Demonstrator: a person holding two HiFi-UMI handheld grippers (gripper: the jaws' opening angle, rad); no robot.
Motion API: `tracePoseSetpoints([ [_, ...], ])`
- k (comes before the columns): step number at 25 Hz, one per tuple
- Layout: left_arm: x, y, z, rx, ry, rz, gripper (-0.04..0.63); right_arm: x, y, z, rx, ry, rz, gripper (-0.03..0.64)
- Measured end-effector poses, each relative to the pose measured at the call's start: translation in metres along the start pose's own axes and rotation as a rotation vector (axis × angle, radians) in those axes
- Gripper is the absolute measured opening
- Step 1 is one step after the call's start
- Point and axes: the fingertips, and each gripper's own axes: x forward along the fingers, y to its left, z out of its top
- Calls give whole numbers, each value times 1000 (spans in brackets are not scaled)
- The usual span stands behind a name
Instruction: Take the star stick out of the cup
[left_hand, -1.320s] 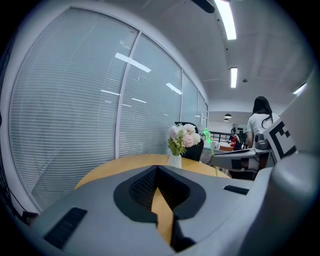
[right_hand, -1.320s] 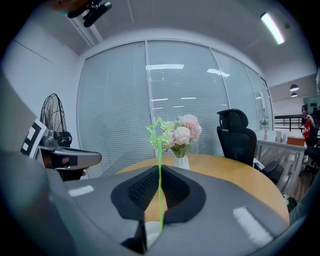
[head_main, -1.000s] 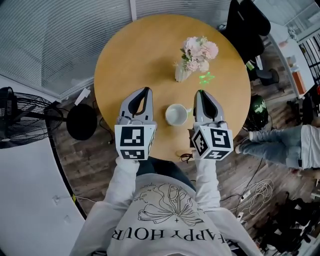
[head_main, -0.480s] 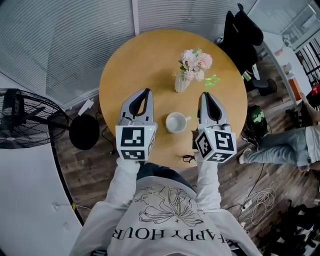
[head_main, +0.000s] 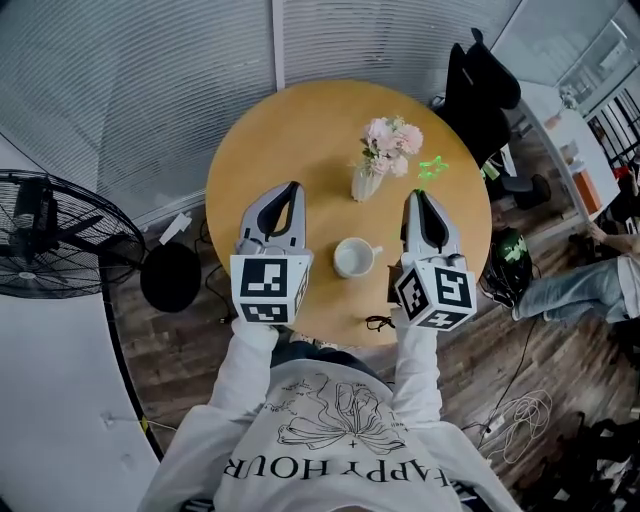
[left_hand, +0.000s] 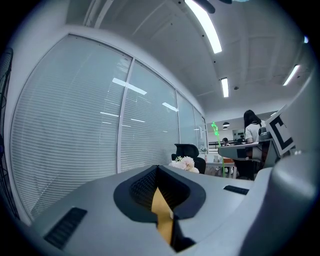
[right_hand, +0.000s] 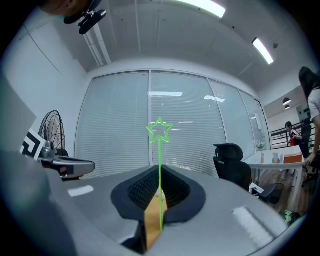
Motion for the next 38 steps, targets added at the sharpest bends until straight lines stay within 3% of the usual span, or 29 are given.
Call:
tracePoseSetpoints([
  [17, -7, -6, 18, 15, -43, -6, 5, -8, 1, 10, -3, -23, 5, 23],
  [38, -14, -21, 17, 18, -36, -12, 6, -21, -7, 7, 4, -12, -1, 23],
])
